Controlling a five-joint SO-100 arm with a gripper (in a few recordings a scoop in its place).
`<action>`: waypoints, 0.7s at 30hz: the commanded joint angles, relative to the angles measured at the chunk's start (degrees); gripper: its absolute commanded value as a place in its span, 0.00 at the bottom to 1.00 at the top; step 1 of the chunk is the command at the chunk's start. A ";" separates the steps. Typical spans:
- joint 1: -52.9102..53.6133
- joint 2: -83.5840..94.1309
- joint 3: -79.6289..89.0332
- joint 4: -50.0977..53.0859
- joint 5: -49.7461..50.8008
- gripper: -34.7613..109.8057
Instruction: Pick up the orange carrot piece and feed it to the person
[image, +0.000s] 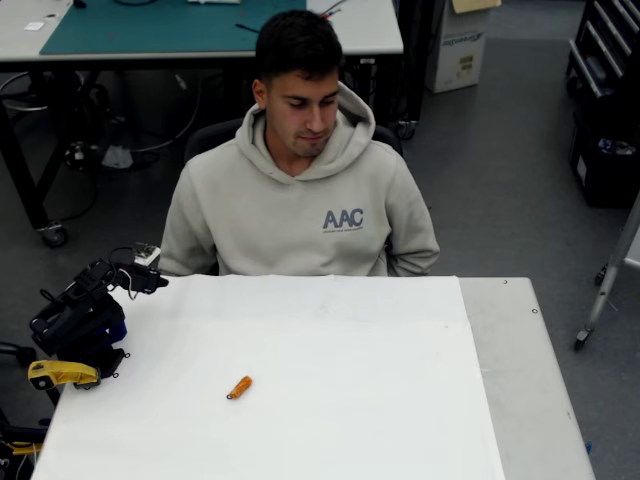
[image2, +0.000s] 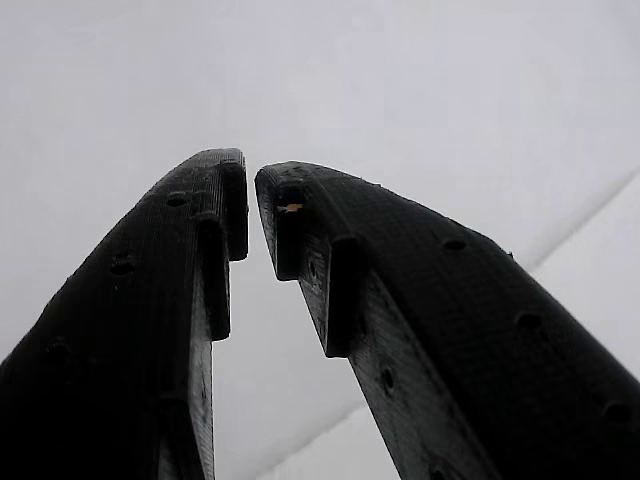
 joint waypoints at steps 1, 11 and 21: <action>-0.62 -6.06 -1.76 -0.35 -0.79 0.22; 1.41 -20.74 -14.33 -0.35 -0.79 0.22; 8.26 -36.65 -26.46 -0.35 -0.88 0.22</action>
